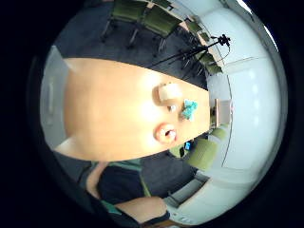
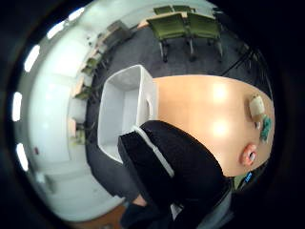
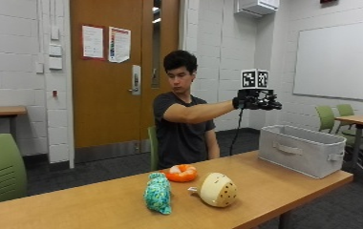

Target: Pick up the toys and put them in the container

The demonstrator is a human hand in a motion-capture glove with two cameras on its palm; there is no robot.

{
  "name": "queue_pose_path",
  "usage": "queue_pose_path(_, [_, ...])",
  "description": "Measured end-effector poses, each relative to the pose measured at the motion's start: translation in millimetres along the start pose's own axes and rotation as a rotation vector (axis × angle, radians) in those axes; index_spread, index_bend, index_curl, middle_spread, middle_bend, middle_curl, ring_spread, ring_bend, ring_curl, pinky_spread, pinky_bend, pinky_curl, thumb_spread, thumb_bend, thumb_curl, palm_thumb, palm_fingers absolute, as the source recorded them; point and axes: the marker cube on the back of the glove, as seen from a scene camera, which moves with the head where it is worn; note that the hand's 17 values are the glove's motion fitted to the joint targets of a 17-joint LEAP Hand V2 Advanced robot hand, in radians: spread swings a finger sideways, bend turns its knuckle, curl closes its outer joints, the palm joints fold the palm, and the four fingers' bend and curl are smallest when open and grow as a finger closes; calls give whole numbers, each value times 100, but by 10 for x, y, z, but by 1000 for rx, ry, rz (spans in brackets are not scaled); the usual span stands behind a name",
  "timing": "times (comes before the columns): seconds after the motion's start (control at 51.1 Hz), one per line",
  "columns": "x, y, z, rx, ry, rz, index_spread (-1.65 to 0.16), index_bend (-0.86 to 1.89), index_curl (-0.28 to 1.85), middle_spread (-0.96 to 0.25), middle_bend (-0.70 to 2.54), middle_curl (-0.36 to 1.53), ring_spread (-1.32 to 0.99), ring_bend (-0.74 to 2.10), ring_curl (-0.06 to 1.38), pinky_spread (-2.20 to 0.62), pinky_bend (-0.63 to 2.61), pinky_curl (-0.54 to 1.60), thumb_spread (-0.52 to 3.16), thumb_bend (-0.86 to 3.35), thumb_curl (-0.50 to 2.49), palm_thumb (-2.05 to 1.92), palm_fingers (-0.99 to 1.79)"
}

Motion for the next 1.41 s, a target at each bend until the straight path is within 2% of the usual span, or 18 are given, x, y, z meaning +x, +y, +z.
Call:
queue_pose_path(0.137, [22,9,6,11,-8,5,-14,19,11,-7,23,11,-19,17,3,-10,41,14,76,-9,0,-13,6])
queue_pose_path(0.293, [94,28,32,-3,-27,-2,-18,19,18,-10,24,16,-25,19,7,-13,42,19,98,-9,1,-14,4])
queue_pose_path(0.469, [200,110,15,3,-22,-17,-20,19,24,-11,24,22,-28,19,10,-14,42,23,106,-9,3,-14,2])
queue_pose_path(0.626, [563,230,31,19,-7,-24,-20,19,28,-11,24,25,-30,19,13,-14,42,26,108,-9,4,-14,1])
queue_pose_path(0.919, [1943,673,275,31,37,58,-23,20,34,-15,25,31,-34,20,17,-15,38,28,105,-10,5,-15,4])
queue_pose_path(1.154, [2723,1112,897,1,-32,114,-25,20,38,-17,24,34,-37,19,20,-16,37,30,102,-11,6,-16,5])
queue_pose_path(1.408, [2871,1385,1777,-111,-56,111,-27,18,40,-19,18,34,-41,22,23,-17,41,33,99,-11,7,-16,9])
